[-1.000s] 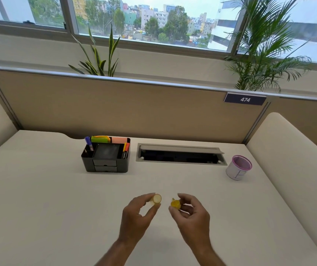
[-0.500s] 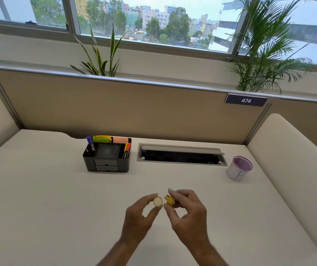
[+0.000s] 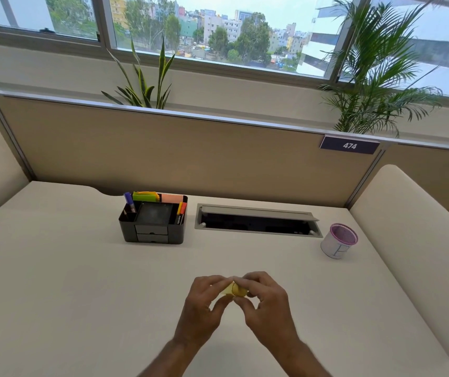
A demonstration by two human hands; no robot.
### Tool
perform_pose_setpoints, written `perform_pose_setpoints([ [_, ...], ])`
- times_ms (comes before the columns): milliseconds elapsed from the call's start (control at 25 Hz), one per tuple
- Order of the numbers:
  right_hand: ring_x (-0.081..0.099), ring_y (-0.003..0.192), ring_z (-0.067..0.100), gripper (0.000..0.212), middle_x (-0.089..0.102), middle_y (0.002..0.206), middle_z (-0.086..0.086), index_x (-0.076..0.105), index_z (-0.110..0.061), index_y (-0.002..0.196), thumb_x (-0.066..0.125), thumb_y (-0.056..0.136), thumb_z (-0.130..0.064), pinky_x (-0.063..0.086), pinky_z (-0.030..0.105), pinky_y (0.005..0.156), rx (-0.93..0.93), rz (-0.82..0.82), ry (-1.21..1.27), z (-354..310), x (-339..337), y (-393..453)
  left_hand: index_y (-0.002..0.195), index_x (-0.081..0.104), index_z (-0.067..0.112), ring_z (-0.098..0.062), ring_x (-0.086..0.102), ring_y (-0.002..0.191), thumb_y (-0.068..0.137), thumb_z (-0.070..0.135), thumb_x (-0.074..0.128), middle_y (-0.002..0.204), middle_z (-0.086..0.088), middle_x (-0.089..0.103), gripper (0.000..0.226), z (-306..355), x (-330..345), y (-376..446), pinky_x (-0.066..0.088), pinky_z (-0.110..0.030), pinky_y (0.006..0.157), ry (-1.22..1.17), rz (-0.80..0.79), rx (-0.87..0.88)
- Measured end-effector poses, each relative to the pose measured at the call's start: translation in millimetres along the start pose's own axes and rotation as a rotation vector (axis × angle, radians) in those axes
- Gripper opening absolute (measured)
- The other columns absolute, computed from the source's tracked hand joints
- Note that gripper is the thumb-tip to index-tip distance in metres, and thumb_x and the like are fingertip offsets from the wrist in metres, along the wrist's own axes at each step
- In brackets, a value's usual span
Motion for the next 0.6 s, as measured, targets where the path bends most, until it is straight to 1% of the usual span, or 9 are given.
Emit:
perform_pose_setpoints([
  [120,0.064,0.081,0.005,0.041,0.068,0.096,-0.009,0.076,-0.025,0.109,0.086,0.073,-0.007,0.053,0.01,0.067,0.01,-0.032,0.012,5,0,3,0.13,0.059,0.032,-0.008,0.051,0.108,0.081,0.009,0.078,0.111,0.006,0.064,0.057,-1,1,0,0.045,-0.011,0.089,0.019,-0.038,0.019],
  [160,0.064,0.08,0.004,0.042,0.069,0.096,-0.009,0.076,-0.026,0.109,0.086,0.073,-0.008,0.054,0.01,0.068,0.014,-0.039,0.019,6,0,3,0.132,0.058,0.031,-0.008,0.049,0.109,0.083,0.006,0.077,0.112,0.004,0.062,0.059,-1,1,-1,0.044,-0.01,0.089,0.024,-0.052,0.028],
  [240,0.065,0.079,0.003,0.044,0.069,0.095,-0.009,0.076,-0.028,0.108,0.087,0.072,-0.007,0.058,0.017,0.069,0.027,-0.047,0.047,8,0,5,0.135,0.055,0.03,-0.008,0.047,0.111,0.086,0.003,0.072,0.115,-0.001,0.061,0.058,-1,1,-1,0.047,-0.013,0.089,0.023,-0.074,0.04],
  [360,0.065,0.086,0.001,0.046,0.07,0.094,-0.011,0.076,-0.03,0.108,0.087,0.071,-0.005,0.059,0.022,0.07,0.034,-0.072,0.086,12,-2,7,0.139,0.051,0.025,-0.012,0.048,0.111,0.094,0.005,0.059,0.117,-0.007,0.058,0.05,0,1,-2,0.051,-0.022,0.089,-0.007,-0.126,0.046],
  [480,0.068,0.086,0.004,0.046,0.071,0.096,-0.01,0.076,-0.03,0.107,0.086,0.072,-0.002,0.061,0.023,0.073,0.02,-0.109,0.116,14,-3,10,0.142,0.048,0.019,-0.017,0.053,0.11,0.098,0.01,0.048,0.119,-0.009,0.058,0.045,-1,2,0,0.052,-0.028,0.09,-0.051,-0.201,0.031],
  [600,0.069,0.087,0.007,0.049,0.071,0.095,-0.01,0.075,-0.034,0.107,0.085,0.073,-0.001,0.06,0.02,0.076,0.022,-0.129,0.155,13,-6,14,0.14,0.05,0.018,-0.017,0.057,0.106,0.101,0.013,0.044,0.116,-0.003,0.061,0.04,2,4,2,0.051,-0.027,0.088,-0.124,-0.222,0.014],
])
Point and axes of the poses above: each hand's wrist, its own y-axis towards the middle knuckle, its own x-axis out of the palm, z = x × y, the point moved 4 cm from there along y, towards the middle knuckle
